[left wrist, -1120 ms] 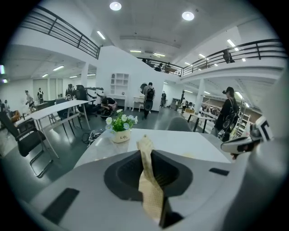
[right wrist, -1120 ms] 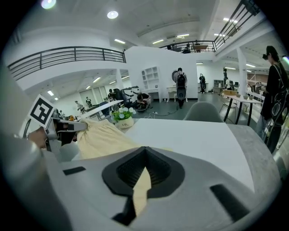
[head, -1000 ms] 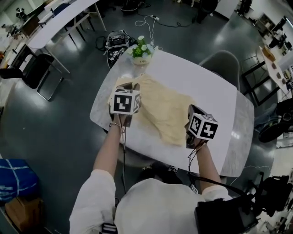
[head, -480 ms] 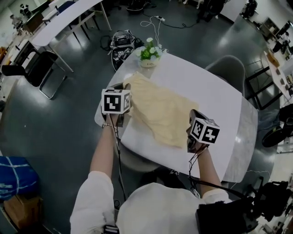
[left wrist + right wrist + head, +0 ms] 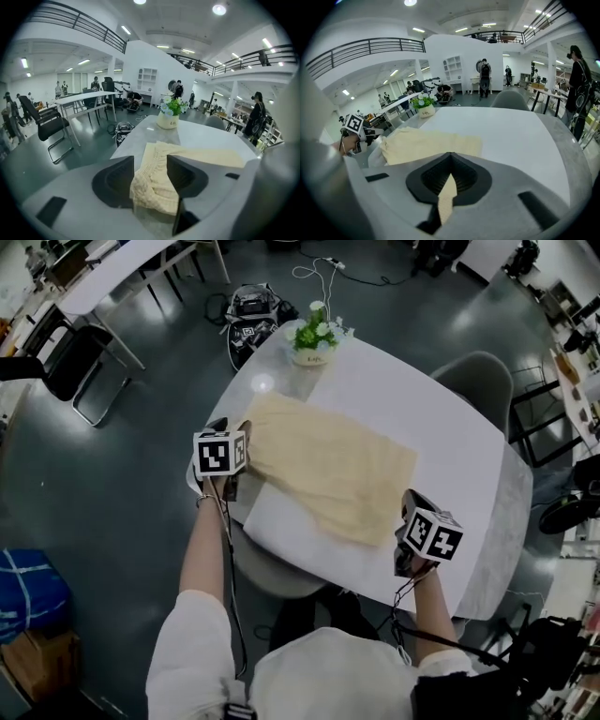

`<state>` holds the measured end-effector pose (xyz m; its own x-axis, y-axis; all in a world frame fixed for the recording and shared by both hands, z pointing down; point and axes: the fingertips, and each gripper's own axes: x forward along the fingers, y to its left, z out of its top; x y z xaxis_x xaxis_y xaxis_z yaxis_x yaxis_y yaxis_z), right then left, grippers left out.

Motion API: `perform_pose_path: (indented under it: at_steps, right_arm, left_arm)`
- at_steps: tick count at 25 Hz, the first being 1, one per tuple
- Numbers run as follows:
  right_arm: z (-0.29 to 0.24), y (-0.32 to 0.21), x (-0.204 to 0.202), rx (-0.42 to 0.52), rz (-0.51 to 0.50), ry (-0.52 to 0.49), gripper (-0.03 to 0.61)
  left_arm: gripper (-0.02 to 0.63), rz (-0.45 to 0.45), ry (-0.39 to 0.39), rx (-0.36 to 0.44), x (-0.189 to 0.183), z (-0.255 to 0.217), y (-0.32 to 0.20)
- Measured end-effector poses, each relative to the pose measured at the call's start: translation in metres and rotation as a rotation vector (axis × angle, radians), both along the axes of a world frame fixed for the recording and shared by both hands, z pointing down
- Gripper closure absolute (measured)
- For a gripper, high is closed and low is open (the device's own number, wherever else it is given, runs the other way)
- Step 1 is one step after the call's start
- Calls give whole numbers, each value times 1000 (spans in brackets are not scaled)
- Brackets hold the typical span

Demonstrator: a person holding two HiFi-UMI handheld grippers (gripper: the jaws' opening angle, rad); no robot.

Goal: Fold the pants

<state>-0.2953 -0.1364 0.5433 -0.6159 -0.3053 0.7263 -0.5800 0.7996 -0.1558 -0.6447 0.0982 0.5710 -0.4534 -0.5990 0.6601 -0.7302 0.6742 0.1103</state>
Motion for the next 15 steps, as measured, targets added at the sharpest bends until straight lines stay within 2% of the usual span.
perform_pose_path:
  at_steps: [7,15]
  right_arm:
    - [-4,-1,12,-7,19,-19,586]
    - [-26,-21,56,-3,58,-56,586]
  left_arm:
    - [422,66,-52,56,43,-31,-20]
    - [422,206,1,89,148,-41,-86]
